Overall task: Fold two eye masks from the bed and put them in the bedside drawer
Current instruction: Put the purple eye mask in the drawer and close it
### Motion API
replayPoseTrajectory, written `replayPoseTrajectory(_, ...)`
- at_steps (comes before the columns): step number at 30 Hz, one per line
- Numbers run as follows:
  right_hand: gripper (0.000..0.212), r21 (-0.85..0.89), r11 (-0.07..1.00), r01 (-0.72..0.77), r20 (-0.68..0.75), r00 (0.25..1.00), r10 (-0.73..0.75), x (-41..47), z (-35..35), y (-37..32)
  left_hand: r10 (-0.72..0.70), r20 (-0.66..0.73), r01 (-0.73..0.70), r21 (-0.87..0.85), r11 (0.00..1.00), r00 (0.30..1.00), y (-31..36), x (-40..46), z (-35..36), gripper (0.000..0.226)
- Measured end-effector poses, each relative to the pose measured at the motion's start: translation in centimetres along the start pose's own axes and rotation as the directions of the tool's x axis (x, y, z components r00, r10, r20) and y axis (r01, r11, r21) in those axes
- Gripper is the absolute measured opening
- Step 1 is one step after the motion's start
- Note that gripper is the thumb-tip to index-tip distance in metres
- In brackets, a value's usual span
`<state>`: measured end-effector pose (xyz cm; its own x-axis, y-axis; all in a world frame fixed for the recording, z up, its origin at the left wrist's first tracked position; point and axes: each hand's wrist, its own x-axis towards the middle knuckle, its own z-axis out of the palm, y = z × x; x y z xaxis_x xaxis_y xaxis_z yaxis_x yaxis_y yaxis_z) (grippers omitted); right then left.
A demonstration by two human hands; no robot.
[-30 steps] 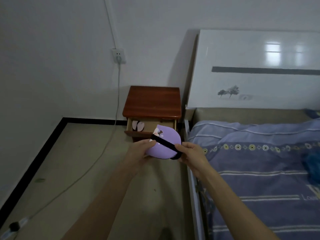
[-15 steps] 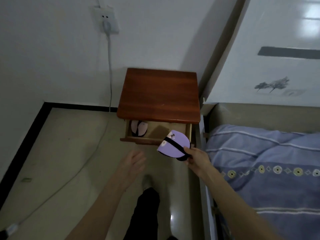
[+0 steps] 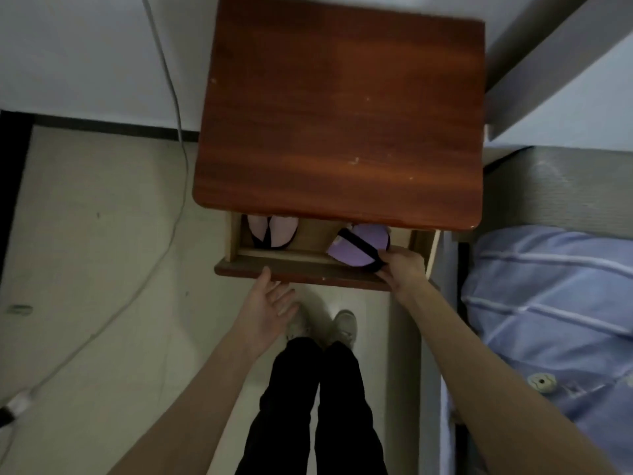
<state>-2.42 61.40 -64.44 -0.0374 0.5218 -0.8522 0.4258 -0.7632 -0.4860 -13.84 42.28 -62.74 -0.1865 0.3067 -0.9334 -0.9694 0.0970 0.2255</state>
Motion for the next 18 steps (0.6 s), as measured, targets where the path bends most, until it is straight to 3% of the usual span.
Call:
replayPoseTrajectory(4, 0.028, -0.161, 0.986, 0.043, -0.056, 0.997, -0.053, 2.3, 0.8, 0.0, 0.007, 0.040, 0.004, -0.256, 0.967, 0.999, -0.1, 0.6, -0.1, 0.058)
replayPoseTrajectory(11, 0.027, -0.484, 0.864, 0.138, -0.073, 0.977, -0.198, 0.0, -0.3, -0.4, -0.015, 0.053, 0.032, -0.353, 0.935, 0.998, -0.1, -0.1, 0.5, 0.057)
replayPoseTrajectory(14, 0.025, -0.306, 0.947, 0.099, -0.122, 0.982, -0.142, -2.5, -1.2, 1.0, -0.014, 0.065, 0.037, -0.379, 0.925, 0.998, -0.2, -0.7, 0.9, 0.057)
replayPoseTrajectory(16, 0.028, -0.094, 0.994, -0.064, -0.170, 0.984, 0.047, -4.0, -1.9, 2.0, -0.020, 0.055, 0.041, -0.413, 0.910, 0.998, 0.0, -1.0, 1.2, 0.059)
replayPoseTrajectory(18, 0.040, 0.171, 0.944, -0.283, -0.094, 0.949, 0.302, -5.1, -2.7, 2.7, -0.023, 0.054, 0.044, -0.423, 0.905, 0.998, 0.4, -1.4, 1.5, 0.061)
